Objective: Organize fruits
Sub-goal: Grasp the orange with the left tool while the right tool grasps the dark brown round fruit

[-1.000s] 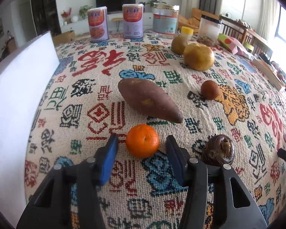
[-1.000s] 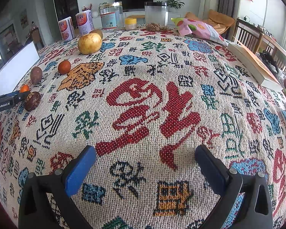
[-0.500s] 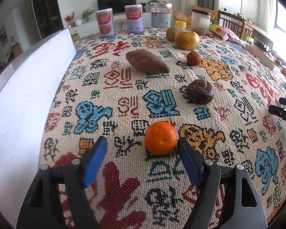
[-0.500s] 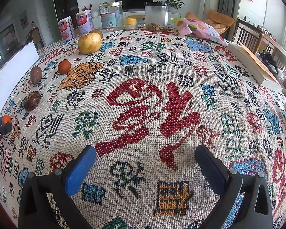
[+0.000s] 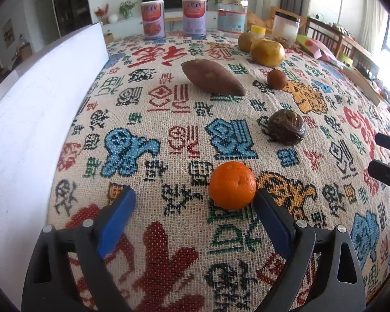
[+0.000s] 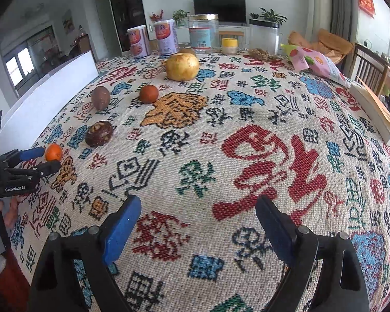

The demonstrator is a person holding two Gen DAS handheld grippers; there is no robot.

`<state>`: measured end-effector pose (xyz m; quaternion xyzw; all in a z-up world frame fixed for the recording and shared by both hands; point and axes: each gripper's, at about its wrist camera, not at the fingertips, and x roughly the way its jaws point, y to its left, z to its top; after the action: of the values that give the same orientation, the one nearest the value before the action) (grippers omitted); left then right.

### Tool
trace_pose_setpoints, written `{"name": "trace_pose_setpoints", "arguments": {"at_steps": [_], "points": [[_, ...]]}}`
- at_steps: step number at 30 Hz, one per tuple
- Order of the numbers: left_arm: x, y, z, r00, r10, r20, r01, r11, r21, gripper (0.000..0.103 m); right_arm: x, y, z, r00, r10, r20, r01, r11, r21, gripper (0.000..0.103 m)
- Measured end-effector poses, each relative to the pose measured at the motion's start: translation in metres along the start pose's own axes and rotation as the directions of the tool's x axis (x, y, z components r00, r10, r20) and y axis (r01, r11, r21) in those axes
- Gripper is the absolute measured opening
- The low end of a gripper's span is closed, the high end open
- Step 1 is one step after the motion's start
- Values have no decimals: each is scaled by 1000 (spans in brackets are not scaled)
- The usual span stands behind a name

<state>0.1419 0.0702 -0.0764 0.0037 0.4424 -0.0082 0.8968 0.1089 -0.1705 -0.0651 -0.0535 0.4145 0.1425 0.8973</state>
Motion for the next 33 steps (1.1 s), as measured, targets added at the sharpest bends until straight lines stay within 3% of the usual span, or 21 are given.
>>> {"name": "trace_pose_setpoints", "arguments": {"at_steps": [3,6,9,12,16,19,24,26,29,30,31,32,33], "points": [[0,0,0,1000,0,0,0,1000,0,94,9,57,26,995,96,30,-90,984,-155,87],[0,0,0,1000,0,0,0,1000,0,94,40,89,51,988,155,-26,-157,963,-218,68],[0,0,0,1000,0,0,0,1000,-1,94,69,108,64,982,171,-82,-187,946,-264,65],[0,0,0,1000,0,0,0,1000,0,94,84,115,63,982,157,-100,-179,945,-272,45],[0,0,0,1000,1,0,-1,1000,0,94,72,94,53,983,164,-78,-176,966,-190,45],[0,0,0,1000,2,0,-2,1000,0,94,47,55,40,989,136,-56,-141,983,-113,45],[0,0,0,1000,5,0,-5,1000,2,94,14,-9,6,999,-13,-34,11,998,-59,45],[0,-1,0,1000,5,0,-5,1000,2,94,10,-24,-5,999,-37,-38,36,999,-41,45],[0,-1,0,1000,6,0,-6,1000,2,94,6,-34,-9,999,-34,-22,34,999,-7,47],[0,-1,0,1000,6,0,-6,1000,2,94,7,-34,-10,999,-35,-26,36,999,3,53],[0,-1,0,1000,7,0,-7,1000,2,94,11,-34,-10,998,-39,-46,40,999,9,68],[0,-1,0,1000,6,0,-6,1000,2,94,13,-32,-9,998,-41,-53,41,999,0,76],[0,-1,0,1000,7,0,-7,1000,2,94,16,-29,-9,996,-52,-72,51,999,-18,93]]}}
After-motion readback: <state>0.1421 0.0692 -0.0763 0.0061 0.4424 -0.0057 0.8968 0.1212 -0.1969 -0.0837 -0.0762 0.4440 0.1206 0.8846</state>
